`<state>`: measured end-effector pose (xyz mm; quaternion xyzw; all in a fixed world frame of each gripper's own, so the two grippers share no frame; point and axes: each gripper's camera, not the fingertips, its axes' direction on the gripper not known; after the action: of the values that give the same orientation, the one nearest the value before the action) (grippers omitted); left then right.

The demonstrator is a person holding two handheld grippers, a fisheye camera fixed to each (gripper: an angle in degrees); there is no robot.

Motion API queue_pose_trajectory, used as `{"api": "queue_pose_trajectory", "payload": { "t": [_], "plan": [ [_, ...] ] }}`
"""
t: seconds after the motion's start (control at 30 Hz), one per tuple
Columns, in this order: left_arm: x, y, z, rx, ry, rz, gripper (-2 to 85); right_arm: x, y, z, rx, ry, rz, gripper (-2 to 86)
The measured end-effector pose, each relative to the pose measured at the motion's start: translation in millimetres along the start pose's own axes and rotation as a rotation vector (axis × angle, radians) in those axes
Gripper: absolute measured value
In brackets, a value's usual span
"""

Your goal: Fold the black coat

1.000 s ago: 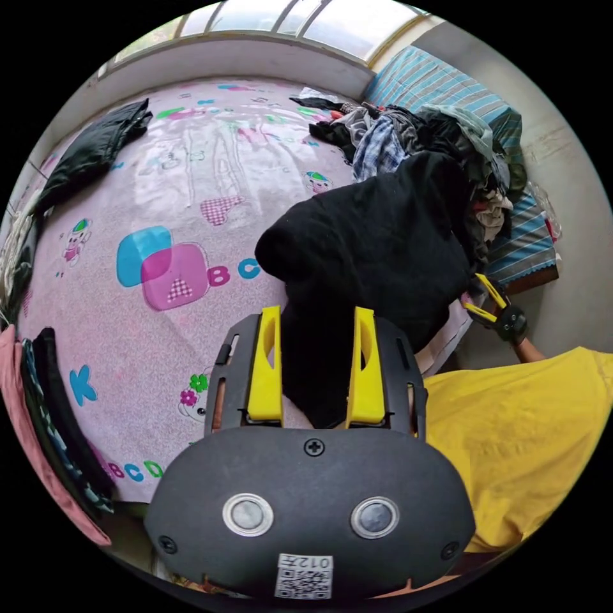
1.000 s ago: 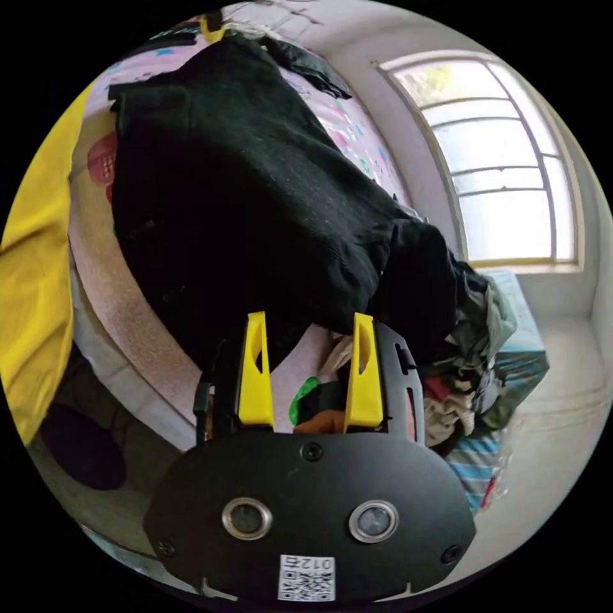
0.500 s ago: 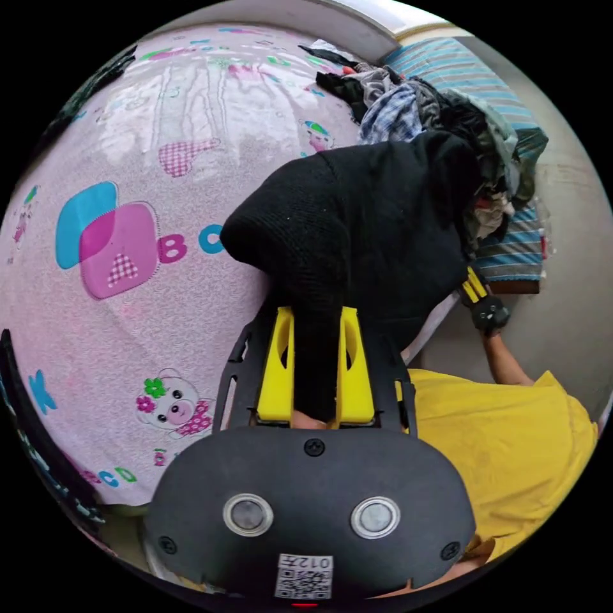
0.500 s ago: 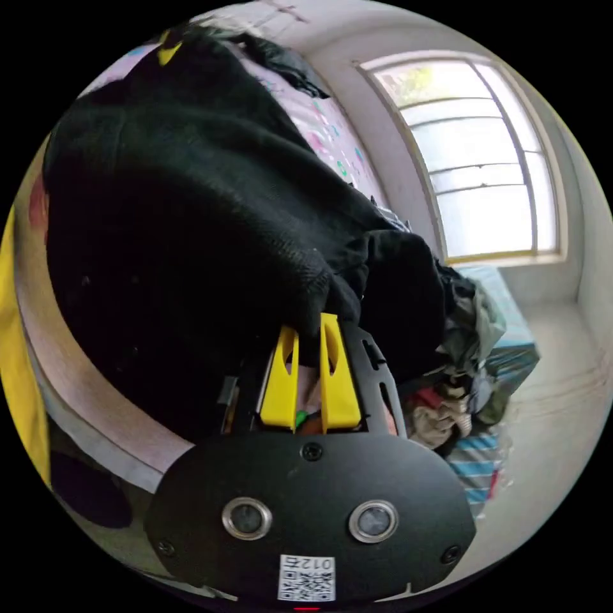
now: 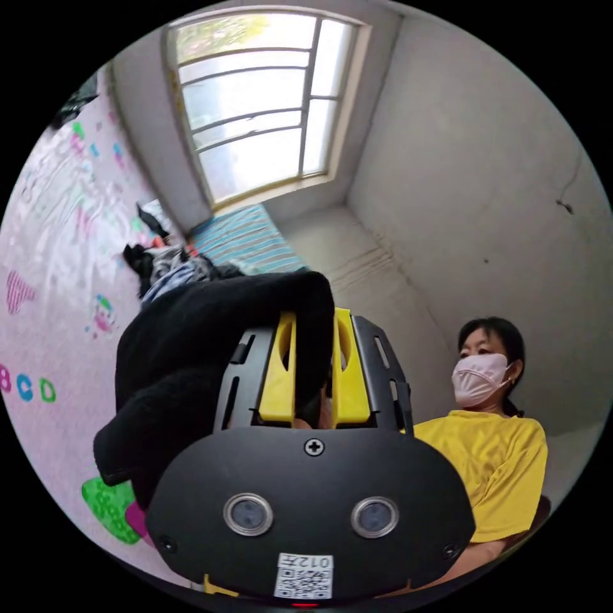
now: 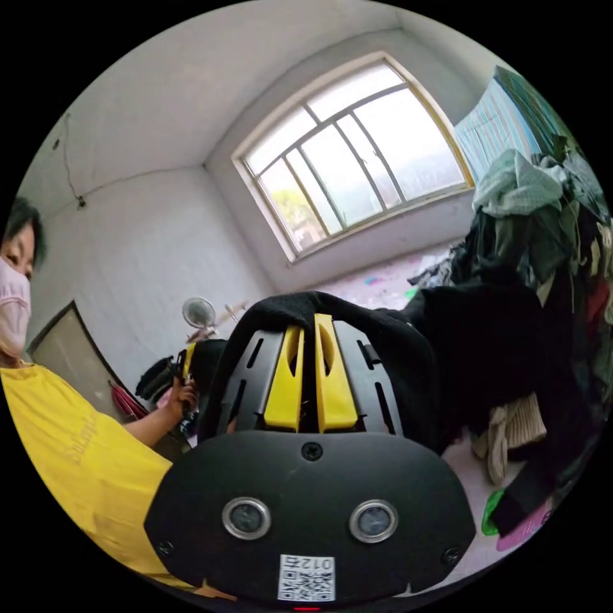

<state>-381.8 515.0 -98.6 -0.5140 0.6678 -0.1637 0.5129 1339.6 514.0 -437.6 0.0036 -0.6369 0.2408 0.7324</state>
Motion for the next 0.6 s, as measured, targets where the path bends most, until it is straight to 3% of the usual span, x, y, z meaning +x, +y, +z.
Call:
{"api": "queue_pose_trajectory", "payload": {
  "t": [0.17, 0.33, 0.6],
  "plan": [
    [119, -11, -32, 0.134, 0.136, 0.267, 8.4, -17, -36, -78, 0.235, -0.153, -0.047, 2.7],
    [247, 9, -71, 0.167, 0.046, 0.560, 8.4, -37, -41, -150, 0.437, -0.235, -0.073, 2.5],
    [394, 67, -132, 0.293, -0.072, 0.885, 8.7, -73, -34, -182, 0.514, -0.277, -0.139, 2.3]
  ]
}}
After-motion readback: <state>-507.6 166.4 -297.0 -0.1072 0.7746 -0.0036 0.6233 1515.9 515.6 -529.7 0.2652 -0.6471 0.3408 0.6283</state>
